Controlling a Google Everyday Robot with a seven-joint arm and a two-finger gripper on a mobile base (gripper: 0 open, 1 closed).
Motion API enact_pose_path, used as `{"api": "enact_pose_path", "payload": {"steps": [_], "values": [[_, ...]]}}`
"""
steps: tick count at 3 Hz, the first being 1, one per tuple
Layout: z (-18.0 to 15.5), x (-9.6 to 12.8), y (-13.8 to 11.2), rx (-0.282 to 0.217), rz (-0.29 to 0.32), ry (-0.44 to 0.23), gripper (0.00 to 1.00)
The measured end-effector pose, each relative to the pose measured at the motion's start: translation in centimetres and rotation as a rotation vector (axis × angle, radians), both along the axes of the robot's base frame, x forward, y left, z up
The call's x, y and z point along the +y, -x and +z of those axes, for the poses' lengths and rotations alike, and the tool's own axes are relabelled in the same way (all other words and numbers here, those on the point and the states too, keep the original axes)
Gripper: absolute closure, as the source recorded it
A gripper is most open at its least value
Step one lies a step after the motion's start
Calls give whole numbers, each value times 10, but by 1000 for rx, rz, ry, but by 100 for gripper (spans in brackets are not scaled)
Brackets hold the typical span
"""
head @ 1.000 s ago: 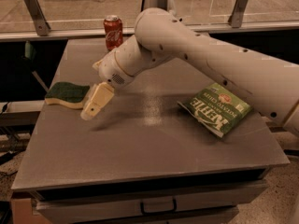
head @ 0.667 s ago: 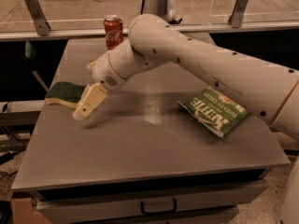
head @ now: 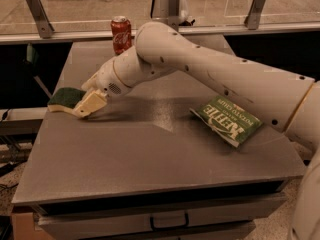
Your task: Pick sponge
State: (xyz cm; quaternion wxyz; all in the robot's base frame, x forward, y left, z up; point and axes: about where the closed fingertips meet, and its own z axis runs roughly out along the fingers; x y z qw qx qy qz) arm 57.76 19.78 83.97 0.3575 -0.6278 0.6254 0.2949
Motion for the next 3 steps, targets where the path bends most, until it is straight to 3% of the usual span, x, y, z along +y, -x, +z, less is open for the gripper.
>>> {"api": "enact_pose_path", "payload": {"steps": [1,2,3], "values": [[3,-1,-1,0,-9,-11,65],[26,-18,0,-17,-2,-52,87],[70,-57,3,-85,7,-99,100]]}}
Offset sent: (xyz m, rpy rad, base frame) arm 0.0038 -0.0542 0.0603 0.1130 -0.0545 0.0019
